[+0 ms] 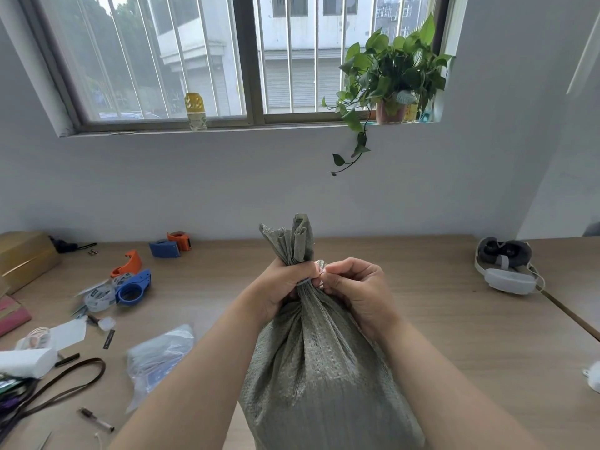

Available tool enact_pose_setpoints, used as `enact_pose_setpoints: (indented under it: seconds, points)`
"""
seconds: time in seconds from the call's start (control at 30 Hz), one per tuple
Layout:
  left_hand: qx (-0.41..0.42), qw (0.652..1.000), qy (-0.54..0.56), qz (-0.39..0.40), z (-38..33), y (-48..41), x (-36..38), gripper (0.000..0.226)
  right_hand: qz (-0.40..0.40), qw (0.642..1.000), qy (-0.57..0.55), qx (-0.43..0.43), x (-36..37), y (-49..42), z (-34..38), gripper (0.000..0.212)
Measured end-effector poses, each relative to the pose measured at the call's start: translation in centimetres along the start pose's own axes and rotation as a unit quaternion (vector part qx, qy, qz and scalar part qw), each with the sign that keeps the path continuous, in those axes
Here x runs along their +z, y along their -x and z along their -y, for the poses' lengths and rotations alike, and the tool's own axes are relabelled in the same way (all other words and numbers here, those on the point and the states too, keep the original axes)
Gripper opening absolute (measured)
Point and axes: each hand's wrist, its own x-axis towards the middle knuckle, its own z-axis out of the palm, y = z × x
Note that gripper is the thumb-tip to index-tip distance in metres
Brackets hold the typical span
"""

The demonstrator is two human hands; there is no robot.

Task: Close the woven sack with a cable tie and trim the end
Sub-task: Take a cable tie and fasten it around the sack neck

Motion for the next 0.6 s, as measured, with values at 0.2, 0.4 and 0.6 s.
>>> enact_pose_setpoints:
  seconds: [0.2, 0.4, 0.6]
  points:
    - [0.001, 1.000, -0.011, -0.003, 0.21, -0.17, -0.13, 0.012, 0.000, 1.000, 0.022, -0.002, -0.15, 0.02, 0.22, 0.022]
    - [0.009, 1.000, 0.009, 0.012, -0.01, 0.10, 0.01, 0.013, 0.002, 1.000, 0.031, 0.007, -0.21, -0.14, 0.04, 0.018]
    - [0.014, 0.999, 0.012, 0.032, 0.34, 0.09, -0.51, 0.014, -0.011, 1.000, 0.018, 0.010, -0.31, -0.12, -0.32, 0.013]
